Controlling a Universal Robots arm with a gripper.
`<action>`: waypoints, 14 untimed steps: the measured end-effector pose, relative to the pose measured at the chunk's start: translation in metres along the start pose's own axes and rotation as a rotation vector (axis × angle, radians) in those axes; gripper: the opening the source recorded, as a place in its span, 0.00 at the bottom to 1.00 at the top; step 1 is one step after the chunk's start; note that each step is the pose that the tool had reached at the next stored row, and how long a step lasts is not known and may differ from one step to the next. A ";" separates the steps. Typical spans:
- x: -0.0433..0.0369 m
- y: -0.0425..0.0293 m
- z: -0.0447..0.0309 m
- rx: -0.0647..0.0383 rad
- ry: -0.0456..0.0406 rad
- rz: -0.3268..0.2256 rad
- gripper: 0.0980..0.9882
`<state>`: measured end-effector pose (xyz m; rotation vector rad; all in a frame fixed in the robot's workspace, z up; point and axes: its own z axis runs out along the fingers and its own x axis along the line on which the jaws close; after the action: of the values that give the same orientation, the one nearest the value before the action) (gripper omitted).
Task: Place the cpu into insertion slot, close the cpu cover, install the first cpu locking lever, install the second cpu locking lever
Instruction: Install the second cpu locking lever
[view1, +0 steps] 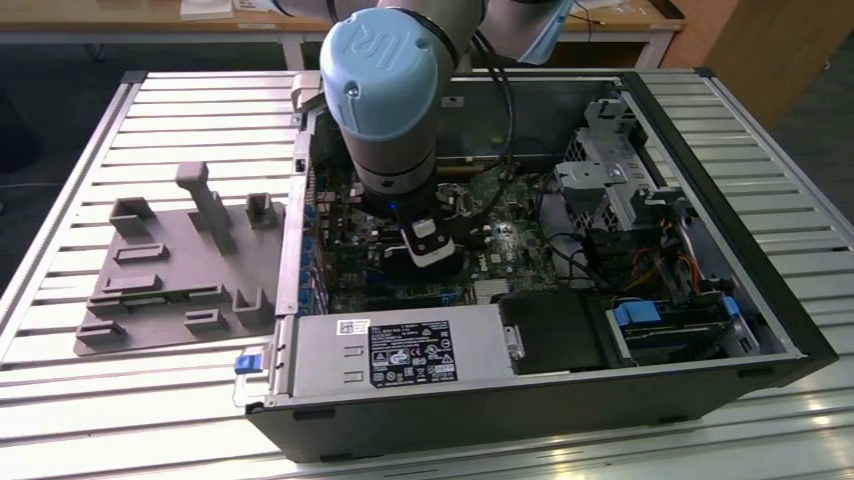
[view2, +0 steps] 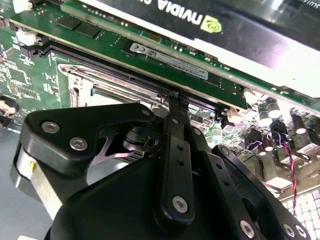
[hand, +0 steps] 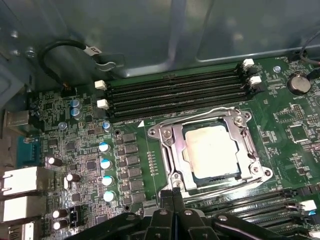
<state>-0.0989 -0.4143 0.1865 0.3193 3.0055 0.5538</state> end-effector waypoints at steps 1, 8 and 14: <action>0.0001 0.0001 0.0002 0.000 0.0000 0.000 0.00; 0.0008 0.0028 0.0020 0.000 0.0001 0.000 0.00; 0.0011 0.0038 0.0025 0.000 0.0001 0.000 0.00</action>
<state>-0.0990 -0.4097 0.1856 0.3189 3.0055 0.5540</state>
